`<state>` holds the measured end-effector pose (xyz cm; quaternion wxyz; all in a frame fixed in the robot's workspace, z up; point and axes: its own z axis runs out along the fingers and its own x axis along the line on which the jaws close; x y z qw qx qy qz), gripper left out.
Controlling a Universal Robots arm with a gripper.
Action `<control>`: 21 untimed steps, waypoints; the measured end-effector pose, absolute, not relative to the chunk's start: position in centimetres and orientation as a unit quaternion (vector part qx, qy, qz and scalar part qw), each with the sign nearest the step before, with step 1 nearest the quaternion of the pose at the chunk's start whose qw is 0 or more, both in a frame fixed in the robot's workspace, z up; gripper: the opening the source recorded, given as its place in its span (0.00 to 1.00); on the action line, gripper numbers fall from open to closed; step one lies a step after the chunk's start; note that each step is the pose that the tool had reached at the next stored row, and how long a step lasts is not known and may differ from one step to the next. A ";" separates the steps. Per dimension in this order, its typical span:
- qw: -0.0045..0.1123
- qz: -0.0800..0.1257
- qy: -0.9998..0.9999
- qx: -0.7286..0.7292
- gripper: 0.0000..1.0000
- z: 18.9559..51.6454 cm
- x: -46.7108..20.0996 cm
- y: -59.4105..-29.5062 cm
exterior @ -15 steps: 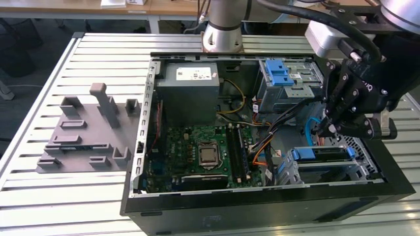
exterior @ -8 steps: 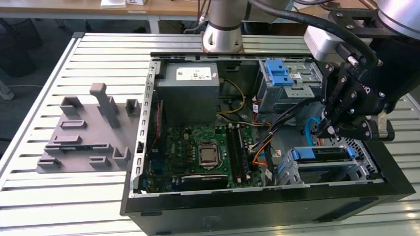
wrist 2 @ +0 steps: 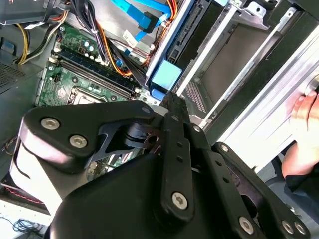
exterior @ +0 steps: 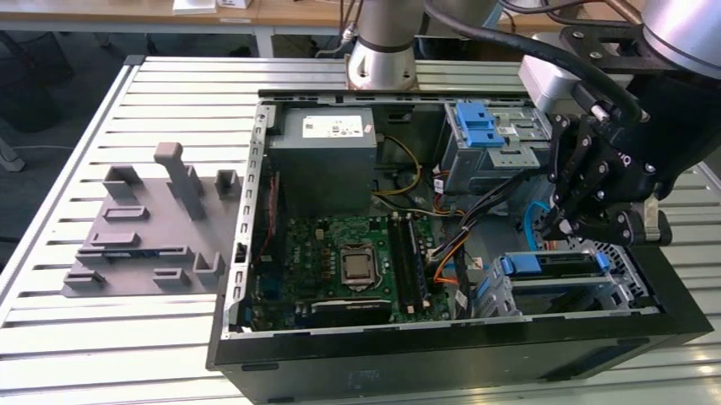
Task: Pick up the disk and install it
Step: 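Insert the first disk wire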
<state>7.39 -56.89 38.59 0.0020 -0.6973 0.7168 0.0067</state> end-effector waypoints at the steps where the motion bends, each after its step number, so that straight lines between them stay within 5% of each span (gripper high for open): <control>1: 0.002 0.007 0.717 -0.697 0.12 38.5 7.4 -56.9; 21: 0.002 0.007 0.717 -0.697 0.12 38.1 9.3 -56.9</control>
